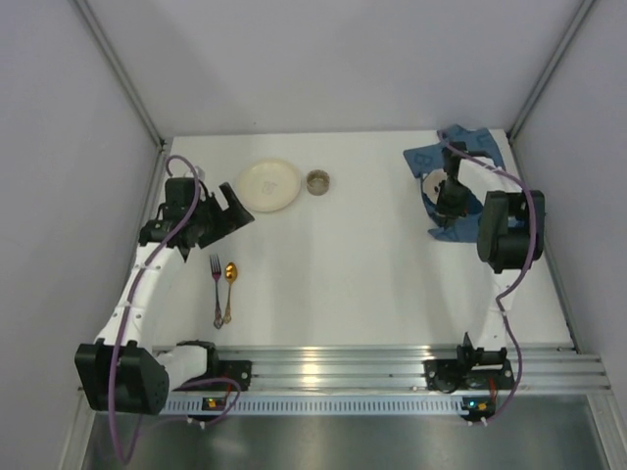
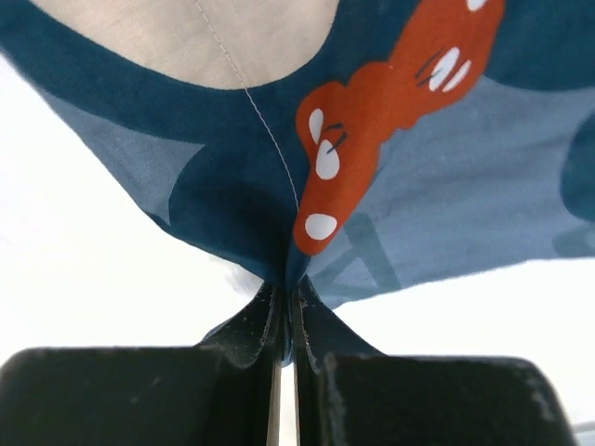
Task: Set the dinner table for one person
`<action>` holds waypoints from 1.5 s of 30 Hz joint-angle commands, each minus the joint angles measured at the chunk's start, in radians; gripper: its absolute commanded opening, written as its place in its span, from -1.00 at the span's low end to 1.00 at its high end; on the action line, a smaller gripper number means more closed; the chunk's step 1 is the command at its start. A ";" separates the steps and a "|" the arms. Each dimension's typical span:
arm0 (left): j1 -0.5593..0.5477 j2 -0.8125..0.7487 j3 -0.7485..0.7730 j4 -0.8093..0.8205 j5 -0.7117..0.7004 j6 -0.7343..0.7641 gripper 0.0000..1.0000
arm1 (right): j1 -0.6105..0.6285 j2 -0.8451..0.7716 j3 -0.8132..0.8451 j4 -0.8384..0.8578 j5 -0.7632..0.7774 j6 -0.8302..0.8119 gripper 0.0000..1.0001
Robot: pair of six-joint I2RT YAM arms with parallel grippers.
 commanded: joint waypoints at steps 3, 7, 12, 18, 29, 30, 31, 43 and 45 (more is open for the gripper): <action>-0.028 0.024 0.071 0.056 0.017 0.003 0.97 | 0.086 -0.247 -0.067 -0.097 -0.040 0.020 -0.95; -0.074 0.028 0.093 0.049 -0.006 -0.008 0.97 | 0.272 -0.361 -0.164 -0.114 -0.106 0.087 -0.92; -0.164 0.027 0.102 0.028 -0.070 -0.035 0.97 | 0.467 -0.431 -0.273 0.027 -0.387 0.199 0.00; -0.362 0.048 0.081 0.019 -0.182 -0.089 0.97 | 0.570 -0.468 -0.258 -0.038 -0.285 0.187 0.99; -0.695 0.404 0.160 0.085 -0.193 -0.120 0.96 | 0.201 -0.754 -0.478 -0.060 -0.223 0.118 0.99; -0.708 0.486 0.214 0.082 -0.184 -0.115 0.97 | 0.165 -0.767 -0.510 -0.063 -0.241 0.111 1.00; -0.724 0.525 0.245 0.059 -0.178 -0.104 0.97 | 0.107 -0.790 -0.524 -0.066 -0.250 0.094 0.99; -0.746 0.798 0.395 0.076 -0.067 -0.052 0.82 | -0.123 -0.906 -0.673 -0.097 -0.221 0.074 1.00; -0.746 0.814 0.394 0.079 -0.056 -0.042 0.28 | -0.140 -0.899 -0.684 -0.092 -0.180 0.069 0.99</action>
